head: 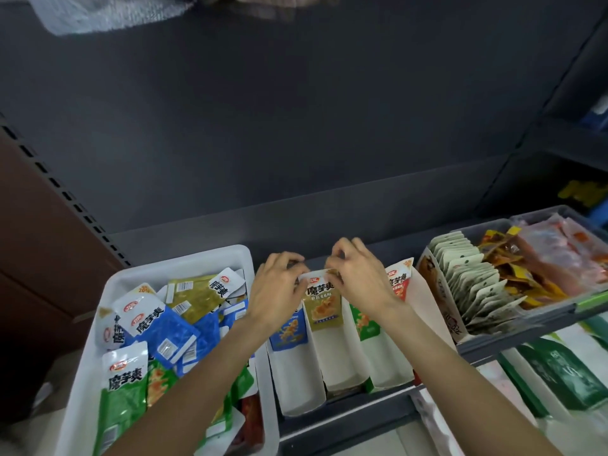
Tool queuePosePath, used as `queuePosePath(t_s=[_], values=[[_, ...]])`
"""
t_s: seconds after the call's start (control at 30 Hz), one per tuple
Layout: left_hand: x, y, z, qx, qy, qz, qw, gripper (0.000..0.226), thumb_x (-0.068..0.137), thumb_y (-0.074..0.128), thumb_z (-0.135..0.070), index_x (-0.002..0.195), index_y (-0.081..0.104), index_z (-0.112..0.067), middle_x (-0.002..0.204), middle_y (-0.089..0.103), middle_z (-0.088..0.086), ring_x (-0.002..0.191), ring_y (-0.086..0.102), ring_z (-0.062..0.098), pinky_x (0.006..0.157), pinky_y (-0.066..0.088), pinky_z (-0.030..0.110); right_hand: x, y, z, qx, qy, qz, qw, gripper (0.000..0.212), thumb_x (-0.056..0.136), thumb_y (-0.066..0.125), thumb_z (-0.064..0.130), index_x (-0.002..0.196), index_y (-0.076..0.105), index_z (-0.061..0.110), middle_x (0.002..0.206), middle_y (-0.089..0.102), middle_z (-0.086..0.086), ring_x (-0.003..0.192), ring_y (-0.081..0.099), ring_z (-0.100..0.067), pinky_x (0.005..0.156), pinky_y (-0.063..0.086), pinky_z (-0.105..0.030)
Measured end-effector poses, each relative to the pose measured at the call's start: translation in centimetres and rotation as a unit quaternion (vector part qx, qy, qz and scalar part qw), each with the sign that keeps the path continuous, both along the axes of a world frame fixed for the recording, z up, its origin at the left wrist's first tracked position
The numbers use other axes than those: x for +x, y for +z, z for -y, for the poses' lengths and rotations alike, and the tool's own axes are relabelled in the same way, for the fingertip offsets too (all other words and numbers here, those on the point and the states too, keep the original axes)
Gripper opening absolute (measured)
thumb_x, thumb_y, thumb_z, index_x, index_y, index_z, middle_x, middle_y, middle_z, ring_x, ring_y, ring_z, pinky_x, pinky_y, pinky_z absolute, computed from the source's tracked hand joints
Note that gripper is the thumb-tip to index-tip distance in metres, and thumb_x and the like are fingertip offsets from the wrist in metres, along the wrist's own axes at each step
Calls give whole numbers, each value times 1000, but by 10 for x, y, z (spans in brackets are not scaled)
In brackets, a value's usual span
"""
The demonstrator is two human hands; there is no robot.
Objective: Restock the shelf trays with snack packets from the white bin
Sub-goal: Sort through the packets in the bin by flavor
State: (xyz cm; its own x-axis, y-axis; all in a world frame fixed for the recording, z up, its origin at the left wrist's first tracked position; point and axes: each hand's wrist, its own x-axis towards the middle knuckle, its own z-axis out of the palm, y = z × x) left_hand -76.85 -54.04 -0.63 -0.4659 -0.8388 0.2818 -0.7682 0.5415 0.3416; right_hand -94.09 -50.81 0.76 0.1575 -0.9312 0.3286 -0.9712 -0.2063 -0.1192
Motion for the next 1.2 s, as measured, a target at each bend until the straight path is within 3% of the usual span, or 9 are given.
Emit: queuePosePath(t_s=[0.17,0.37,0.57,0.7,0.77,0.87,1.03,1.13,1.2], values=[[-5,-7,3,33,9,-9,999,18,87,61,-27,104,67,-24,124,54,-6,112,46,14,95,41,30,3,-18,2,5,-56,42,998,18,76,74,17,88,61,15,101,50,-5,91,50,-21,59,52,-31],[21,19,-11,-72,25,-147,986,23,86,46,-37,94,62,-22,88,64,-12,82,57,9,78,36,23,19,1,-16,-65,5,144,987,20,86,63,18,105,59,15,106,58,-2,96,54,-18,75,44,-27],[97,35,-45,-101,79,-139,982,26,84,44,-37,93,63,-21,67,61,-14,66,50,4,61,33,15,87,23,-37,-4,126,120,985,8,86,57,21,92,62,21,80,66,7,70,63,-18,57,44,-27],[163,2,-68,49,114,-2,992,38,80,50,-47,107,65,-25,95,68,-8,92,62,19,79,50,32,141,5,-46,136,176,64,973,16,92,51,27,101,61,18,98,67,1,89,63,-23,68,47,-33],[184,-12,-82,132,147,87,976,45,82,61,-46,122,58,-27,123,59,-3,115,51,21,96,39,34,164,-6,-49,189,171,57,965,24,94,50,34,110,58,18,105,65,-1,97,62,-25,73,47,-34],[203,-28,-99,186,165,155,956,66,79,62,-55,136,40,-31,140,39,-5,131,32,17,108,26,34,191,-25,-55,227,133,11,965,45,91,52,48,122,50,16,111,62,-4,103,60,-25,71,42,-32],[213,-46,-112,167,157,143,963,77,76,56,-66,141,33,-31,146,31,-8,135,28,15,110,28,36,217,-43,-65,306,17,68,950,62,80,71,43,122,38,11,110,61,-7,103,60,-28,76,45,-36],[211,-43,-110,177,158,124,963,72,78,58,-62,139,36,-30,144,36,-8,133,31,15,110,29,36,212,-36,-69,339,-34,191,921,44,86,67,26,121,44,12,106,63,-5,97,61,-23,73,44,-30],[207,-36,-113,181,190,17,965,57,83,60,-52,133,45,-27,131,53,-5,122,46,14,104,37,36,200,-21,-77,334,-42,243,910,26,89,63,22,112,59,14,100,64,1,84,58,-13,68,41,-22]])
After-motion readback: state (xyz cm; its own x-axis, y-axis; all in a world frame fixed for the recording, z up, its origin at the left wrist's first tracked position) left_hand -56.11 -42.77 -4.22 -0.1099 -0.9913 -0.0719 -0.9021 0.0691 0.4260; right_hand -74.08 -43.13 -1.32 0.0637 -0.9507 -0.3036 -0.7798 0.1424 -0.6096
